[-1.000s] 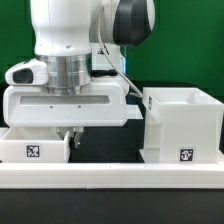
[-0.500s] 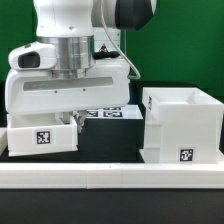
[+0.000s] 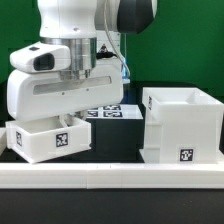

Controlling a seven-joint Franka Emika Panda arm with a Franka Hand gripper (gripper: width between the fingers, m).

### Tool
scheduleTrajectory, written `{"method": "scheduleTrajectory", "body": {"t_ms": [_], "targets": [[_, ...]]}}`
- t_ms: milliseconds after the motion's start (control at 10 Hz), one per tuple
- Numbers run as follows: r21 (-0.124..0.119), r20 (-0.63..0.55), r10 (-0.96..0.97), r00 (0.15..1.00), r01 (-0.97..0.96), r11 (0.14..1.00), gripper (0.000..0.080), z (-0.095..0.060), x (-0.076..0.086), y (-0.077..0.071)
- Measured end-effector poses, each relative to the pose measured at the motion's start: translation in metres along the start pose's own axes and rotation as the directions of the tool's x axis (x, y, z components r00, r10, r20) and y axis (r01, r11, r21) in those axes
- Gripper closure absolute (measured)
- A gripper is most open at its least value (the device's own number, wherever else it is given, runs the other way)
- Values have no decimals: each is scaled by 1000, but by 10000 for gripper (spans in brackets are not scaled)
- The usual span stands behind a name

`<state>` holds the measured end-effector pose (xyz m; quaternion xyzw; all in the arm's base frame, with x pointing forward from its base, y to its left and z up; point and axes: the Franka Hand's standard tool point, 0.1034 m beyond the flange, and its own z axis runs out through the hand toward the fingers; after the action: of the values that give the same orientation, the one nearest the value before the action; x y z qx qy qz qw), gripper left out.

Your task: Assemble drawer

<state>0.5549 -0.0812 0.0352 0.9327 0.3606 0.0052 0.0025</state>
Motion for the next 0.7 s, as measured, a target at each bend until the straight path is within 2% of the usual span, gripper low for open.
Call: {"method": "scheduleTrajectory", "body": {"t_ms": [100, 200, 400, 600, 700], "targets": [[-15, -6, -83, 997, 82, 996, 758, 1, 3, -5], [-18, -9, -131, 991, 131, 991, 758, 2, 3, -11], [-18, -2, -244, 970, 244, 970, 758, 3, 0, -8], [-19, 9, -369, 929, 369, 929, 758, 4, -2, -7], [-23, 25, -503, 864, 504, 864, 758, 5, -4, -9]]}}
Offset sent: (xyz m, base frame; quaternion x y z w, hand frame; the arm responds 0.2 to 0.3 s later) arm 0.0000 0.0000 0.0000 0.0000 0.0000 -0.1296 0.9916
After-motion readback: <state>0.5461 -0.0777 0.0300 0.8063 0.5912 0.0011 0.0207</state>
